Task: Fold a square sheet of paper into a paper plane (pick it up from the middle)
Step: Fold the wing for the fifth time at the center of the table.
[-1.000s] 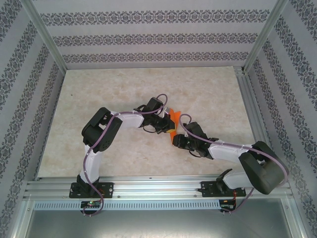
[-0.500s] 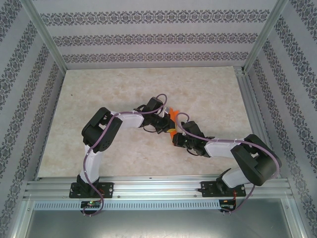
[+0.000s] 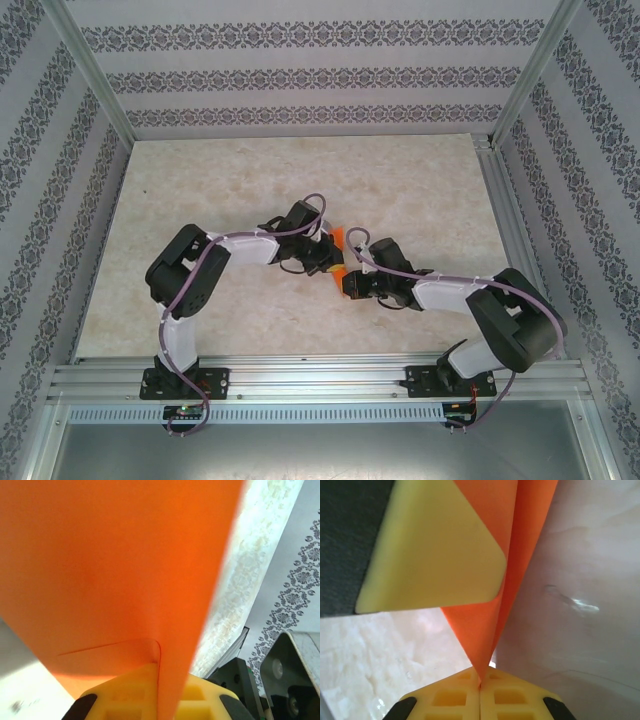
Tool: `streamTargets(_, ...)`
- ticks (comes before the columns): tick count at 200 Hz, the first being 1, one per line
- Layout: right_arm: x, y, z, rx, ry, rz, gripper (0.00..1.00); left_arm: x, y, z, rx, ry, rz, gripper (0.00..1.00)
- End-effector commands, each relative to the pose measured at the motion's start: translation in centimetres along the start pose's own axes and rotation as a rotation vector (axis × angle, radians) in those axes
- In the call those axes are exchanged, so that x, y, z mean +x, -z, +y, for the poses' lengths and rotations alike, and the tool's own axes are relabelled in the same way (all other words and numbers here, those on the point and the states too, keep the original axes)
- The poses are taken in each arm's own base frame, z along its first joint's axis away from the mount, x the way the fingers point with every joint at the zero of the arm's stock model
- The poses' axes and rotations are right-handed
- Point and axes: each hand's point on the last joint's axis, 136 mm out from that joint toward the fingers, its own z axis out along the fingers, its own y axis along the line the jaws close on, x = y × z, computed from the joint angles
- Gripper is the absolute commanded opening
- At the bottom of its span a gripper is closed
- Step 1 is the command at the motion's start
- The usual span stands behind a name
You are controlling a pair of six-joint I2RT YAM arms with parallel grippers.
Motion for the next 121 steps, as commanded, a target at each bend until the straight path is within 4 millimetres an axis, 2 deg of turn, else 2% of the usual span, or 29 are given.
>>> streamTargets(1,1.2,-0.5,2.0,-0.118,0.067,0.114,0.09,-0.3,2.0,-0.4,-0.026,0.005,-0.092,0.08)
streamTargets(29,1.4,-1.1,1.5,-0.095,0.091,0.156,0.12,-0.2,2.1,0.4,-0.051,0.014,-0.104,0.09)
streamTargets(50,1.0,-1.1,0.7,-0.039,0.092,0.147,0.18,-0.5,1.7,1.0,-0.068,0.021,-0.109,0.09)
streamTargets(58,0.8,-0.9,0.1,0.0,0.084,0.136,0.24,-0.6,1.6,1.0,-0.069,0.022,-0.108,0.09)
streamTargets(79,0.1,-0.3,-0.5,0.057,0.061,0.091,0.27,-1.0,0.9,0.8,-0.065,0.011,-0.091,0.09)
streamTargets(121,-0.9,1.0,-0.9,0.107,0.025,-0.014,0.47,-1.6,-0.3,-0.4,-0.037,-0.018,-0.058,0.1)
